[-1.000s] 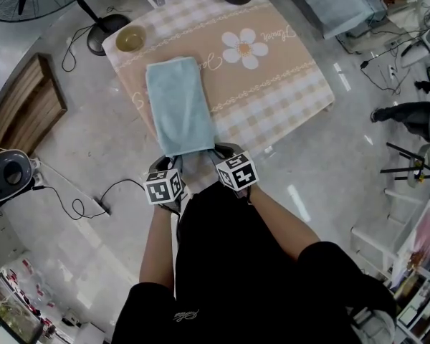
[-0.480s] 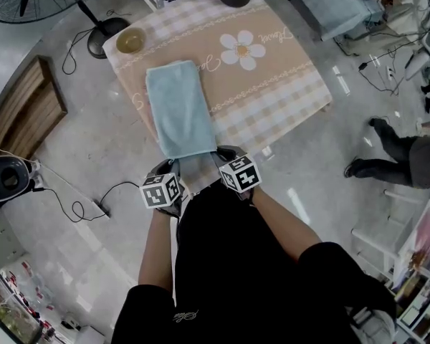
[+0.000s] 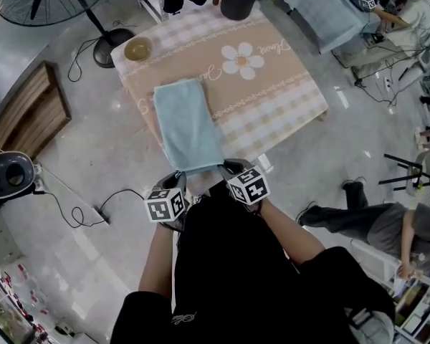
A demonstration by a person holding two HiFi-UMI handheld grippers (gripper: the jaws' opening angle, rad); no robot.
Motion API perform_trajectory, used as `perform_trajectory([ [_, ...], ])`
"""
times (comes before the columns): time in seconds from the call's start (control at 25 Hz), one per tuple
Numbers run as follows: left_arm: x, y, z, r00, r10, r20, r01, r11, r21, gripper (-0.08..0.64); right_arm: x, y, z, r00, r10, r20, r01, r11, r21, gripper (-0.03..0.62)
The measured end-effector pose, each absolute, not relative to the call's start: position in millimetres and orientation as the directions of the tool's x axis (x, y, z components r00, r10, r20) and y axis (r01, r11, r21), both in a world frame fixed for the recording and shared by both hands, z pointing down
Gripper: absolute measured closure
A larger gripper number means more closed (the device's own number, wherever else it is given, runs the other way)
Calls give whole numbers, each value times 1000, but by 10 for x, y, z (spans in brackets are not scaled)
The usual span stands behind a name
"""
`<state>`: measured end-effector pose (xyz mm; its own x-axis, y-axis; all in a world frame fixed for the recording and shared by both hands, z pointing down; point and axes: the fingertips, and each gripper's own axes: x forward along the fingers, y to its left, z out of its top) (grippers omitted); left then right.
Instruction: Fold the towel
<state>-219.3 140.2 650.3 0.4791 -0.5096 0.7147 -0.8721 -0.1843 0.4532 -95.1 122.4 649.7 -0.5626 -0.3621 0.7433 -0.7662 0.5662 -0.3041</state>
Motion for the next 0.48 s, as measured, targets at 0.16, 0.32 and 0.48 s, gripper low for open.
perform_trajectory([
  [0.16, -2227, 1430, 6400, 475, -521, 709, -874, -182, 451, 532, -976, 1246, 6389, -560, -379, 737, -770, 565, -295, 557],
  [0.32, -2273, 1324, 6239, 465, -529, 709, -879, -184, 439, 532, -1019, 1169, 6275, -555, -386, 737, -776, 560, -292, 557],
  [0.48, -2285, 1099, 6068, 457, -552, 697, -881, -175, 440, 534, -1024, 976, 6131, -561, -387, 732, -777, 552, -303, 557],
])
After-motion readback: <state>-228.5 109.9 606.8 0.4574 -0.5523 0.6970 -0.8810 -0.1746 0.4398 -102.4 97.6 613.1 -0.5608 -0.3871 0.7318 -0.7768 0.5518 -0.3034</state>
